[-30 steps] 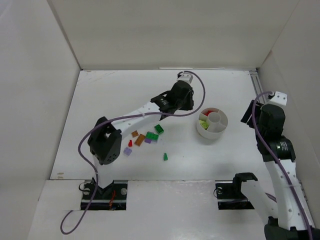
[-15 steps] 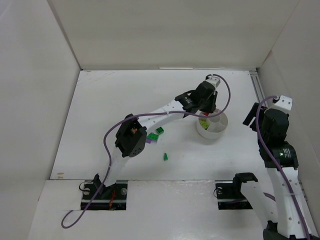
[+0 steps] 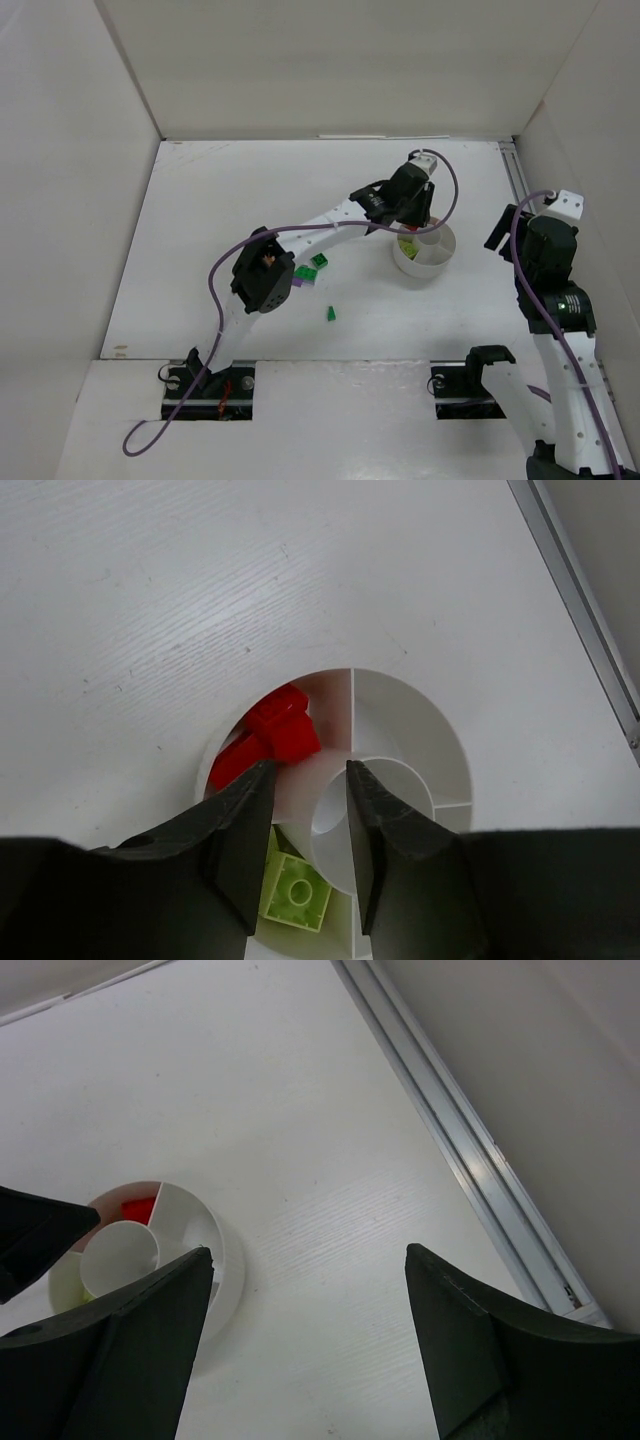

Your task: Sort the legos into containers by color

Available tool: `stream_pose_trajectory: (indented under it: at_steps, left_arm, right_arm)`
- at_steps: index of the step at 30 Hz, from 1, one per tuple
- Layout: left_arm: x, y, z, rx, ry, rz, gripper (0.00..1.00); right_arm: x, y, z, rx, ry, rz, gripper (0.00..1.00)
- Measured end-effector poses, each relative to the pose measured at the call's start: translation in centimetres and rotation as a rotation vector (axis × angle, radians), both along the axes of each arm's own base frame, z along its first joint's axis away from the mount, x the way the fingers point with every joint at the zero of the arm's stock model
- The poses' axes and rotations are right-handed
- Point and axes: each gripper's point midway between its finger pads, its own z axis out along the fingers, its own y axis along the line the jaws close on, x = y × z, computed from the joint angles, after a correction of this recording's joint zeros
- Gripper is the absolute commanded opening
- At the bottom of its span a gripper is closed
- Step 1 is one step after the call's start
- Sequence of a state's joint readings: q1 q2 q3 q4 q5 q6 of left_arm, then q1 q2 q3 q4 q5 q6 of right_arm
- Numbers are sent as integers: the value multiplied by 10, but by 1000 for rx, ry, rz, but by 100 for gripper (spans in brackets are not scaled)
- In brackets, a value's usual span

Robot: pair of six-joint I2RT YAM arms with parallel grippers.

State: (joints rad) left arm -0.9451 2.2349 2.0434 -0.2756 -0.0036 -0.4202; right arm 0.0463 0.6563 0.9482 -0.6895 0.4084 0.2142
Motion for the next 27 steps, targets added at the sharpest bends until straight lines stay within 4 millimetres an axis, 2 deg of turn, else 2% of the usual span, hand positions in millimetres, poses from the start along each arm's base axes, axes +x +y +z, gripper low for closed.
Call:
stream_pose_trajectory:
  at_steps: [3,6,8,10,11,13,14,16,17,20,22,24,26,27]
  left_arm:
    - [0,2,-2,7,7,9,40]
    - [2,3,-3,13,1,24,42]
    - [3,5,-4,20,0,32,55]
    - [3,9,-3,28,-1,43,63]
    - [3,13,-2,33,-5,53,77]
    - [0,27,1,55,-12,78,97]
    - [-4,38,3,69,-12,95,100]
    - [-13,66,15,74,-19,138,100]
    - [-20,88,23,75,-19,166,100]
    - [-36,167,49,38,-27,307,100]
    - [-47,224,70,-27,-34,444,100]
    - [-63,276,83,-97,-44,579,100]
    - [-89,313,85,-162,-21,680,100]
    - [-100,326,79,-175,-2,713,100]
  right_arm:
    - [0,0,0,0,0,0,83]
    - [0,0,0,0,0,1,83]
    - [0,1,0,-2,0,7,83]
    - [2,5,0,-5,-1,38,88]
    - [4,9,0,-5,-1,64,89]
    - [9,18,-3,-12,9,135,100]
    - [11,24,-5,-13,15,172,100]
    - [19,41,-6,-26,17,275,100]
    - [23,51,-7,-31,18,330,100]
    - [27,95,-9,-54,21,524,100]
    - [25,130,-9,-69,10,664,100]
    - [19,171,-11,-81,3,802,96]
    - [10,215,-19,-104,19,929,90]
    - [7,237,-25,-122,34,981,88]
